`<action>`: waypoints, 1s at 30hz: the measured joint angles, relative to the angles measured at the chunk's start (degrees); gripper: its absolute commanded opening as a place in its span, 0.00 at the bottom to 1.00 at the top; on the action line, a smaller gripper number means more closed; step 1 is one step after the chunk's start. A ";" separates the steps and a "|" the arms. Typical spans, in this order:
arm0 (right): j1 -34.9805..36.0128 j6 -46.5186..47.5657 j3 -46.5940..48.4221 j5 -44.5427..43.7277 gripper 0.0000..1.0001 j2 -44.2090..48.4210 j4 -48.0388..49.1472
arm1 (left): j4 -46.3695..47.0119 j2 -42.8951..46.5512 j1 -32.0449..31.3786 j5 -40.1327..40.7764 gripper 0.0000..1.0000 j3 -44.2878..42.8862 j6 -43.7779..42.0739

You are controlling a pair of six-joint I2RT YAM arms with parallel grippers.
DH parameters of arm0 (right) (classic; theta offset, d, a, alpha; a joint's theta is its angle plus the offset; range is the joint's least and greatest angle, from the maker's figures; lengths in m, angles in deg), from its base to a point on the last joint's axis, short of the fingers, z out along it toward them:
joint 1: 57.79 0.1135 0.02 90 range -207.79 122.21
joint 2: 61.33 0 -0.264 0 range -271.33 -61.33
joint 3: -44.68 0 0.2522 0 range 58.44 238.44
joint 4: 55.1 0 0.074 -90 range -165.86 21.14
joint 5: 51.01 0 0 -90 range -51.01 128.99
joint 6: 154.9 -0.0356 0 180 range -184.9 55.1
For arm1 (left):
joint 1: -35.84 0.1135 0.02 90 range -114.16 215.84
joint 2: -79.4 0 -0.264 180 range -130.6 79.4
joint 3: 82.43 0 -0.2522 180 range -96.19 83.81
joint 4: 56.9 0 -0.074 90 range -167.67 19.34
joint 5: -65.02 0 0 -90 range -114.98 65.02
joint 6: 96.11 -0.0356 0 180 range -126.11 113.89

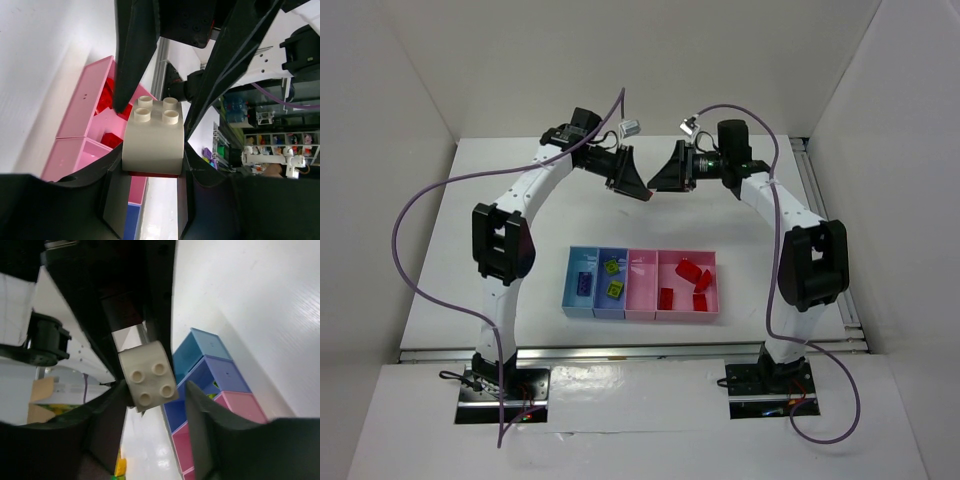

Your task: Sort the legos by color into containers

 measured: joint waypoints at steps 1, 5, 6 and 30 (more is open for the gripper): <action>0.00 0.00 0.00 0.63 0.49 0.00 0.55 | 0.11 0.00 0.00 -0.11 0.00 0.04 0.35; -0.02 0.35 0.00 2.27 0.36 0.07 1.79 | 0.44 0.00 0.07 -1.46 0.00 0.26 0.96; -0.04 0.42 0.00 2.45 0.34 0.07 2.03 | 0.63 0.00 0.07 -1.62 0.00 0.28 1.01; -5.46 -11.98 -15.54 -6.25 0.06 7.10 14.27 | 5.42 0.57 1.25 -4.87 0.00 7.28 2.56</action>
